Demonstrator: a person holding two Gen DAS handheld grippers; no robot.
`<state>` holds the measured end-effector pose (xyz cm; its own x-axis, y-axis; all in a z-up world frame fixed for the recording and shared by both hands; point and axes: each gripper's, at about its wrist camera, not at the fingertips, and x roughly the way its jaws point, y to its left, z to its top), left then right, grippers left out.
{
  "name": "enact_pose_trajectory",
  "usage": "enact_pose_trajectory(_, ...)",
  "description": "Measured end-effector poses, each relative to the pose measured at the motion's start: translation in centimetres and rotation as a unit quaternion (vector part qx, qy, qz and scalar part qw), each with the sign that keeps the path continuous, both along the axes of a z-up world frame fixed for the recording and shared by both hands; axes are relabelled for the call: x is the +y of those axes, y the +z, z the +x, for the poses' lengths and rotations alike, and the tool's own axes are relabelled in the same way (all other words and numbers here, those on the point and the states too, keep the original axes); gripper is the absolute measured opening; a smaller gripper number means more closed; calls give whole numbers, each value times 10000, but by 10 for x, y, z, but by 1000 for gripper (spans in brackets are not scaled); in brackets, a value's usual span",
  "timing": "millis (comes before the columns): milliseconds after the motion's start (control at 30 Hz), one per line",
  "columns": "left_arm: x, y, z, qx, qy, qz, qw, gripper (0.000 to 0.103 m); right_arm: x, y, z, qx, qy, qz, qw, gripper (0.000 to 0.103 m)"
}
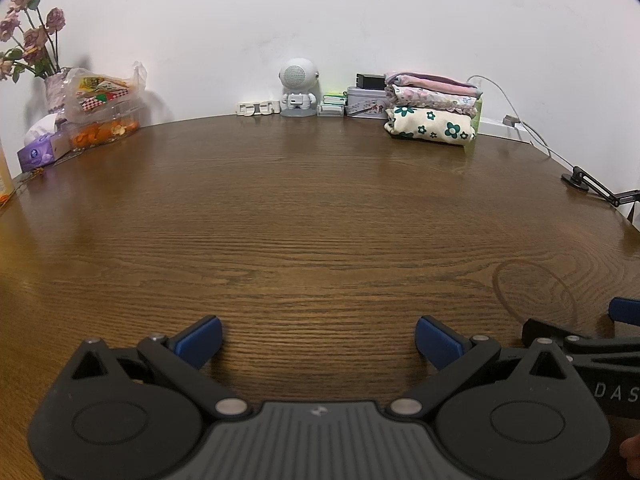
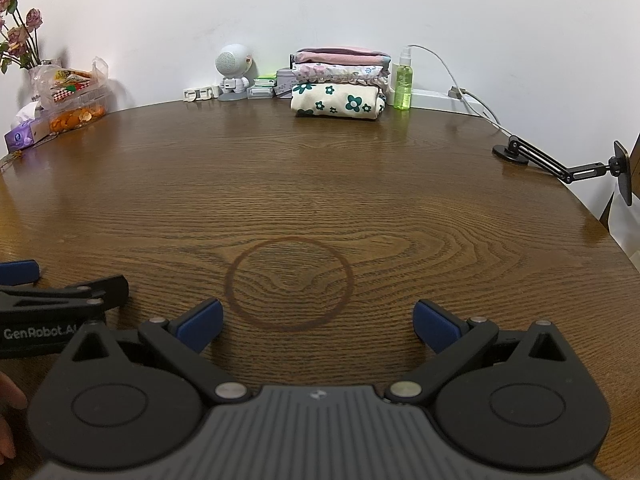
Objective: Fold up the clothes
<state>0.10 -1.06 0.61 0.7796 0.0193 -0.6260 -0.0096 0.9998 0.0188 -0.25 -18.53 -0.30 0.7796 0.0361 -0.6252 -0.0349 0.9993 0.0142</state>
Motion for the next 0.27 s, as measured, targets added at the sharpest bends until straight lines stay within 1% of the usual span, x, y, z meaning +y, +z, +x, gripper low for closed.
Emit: enact_pose_trajectory(267, 1, 0, 0, 5, 27, -4, 10000, 103, 0, 0, 1, 0, -13, -1, 10000, 102)
